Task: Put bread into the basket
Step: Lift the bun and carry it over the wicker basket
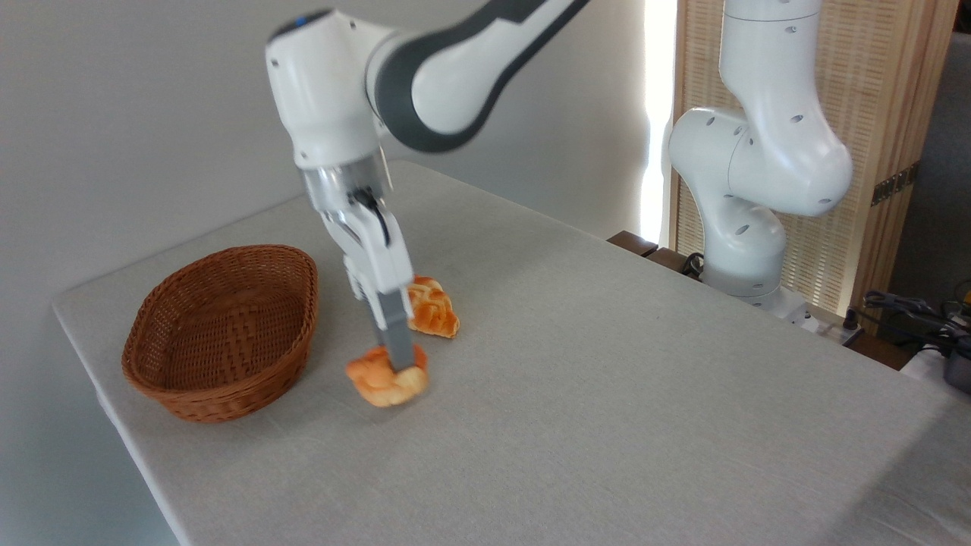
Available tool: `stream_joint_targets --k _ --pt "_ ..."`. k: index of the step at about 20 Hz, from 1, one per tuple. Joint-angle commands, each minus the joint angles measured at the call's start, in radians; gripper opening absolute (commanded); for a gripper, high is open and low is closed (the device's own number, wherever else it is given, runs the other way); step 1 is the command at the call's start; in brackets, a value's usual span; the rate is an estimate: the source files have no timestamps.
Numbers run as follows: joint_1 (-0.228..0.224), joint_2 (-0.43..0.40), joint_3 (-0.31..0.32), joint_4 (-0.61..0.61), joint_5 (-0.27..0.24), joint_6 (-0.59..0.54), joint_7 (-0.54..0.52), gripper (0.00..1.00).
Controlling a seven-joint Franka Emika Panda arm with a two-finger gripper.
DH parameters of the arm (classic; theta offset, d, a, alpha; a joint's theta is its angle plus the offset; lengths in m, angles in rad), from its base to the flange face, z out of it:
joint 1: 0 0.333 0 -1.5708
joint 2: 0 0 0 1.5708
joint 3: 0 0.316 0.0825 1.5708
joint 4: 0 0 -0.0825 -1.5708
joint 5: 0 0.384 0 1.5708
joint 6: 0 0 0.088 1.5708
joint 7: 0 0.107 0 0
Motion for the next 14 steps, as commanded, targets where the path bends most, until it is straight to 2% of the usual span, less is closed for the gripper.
stream_joint_targets --k 1,3,5,7,11,14 --pt "0.001 0.024 -0.016 0.167 -0.034 -0.05 -0.004 0.3" --pt "0.001 0.062 -0.031 0.217 -0.125 -0.036 -0.015 0.3" --pt "0.001 0.105 -0.034 0.284 -0.178 -0.035 -0.023 0.3" --pt "0.001 0.151 -0.068 0.333 -0.181 -0.02 -0.044 0.33" --pt "0.001 0.229 -0.119 0.346 -0.169 0.181 -0.196 0.37" --pt "0.001 0.278 -0.152 0.346 -0.163 0.261 -0.221 0.38"
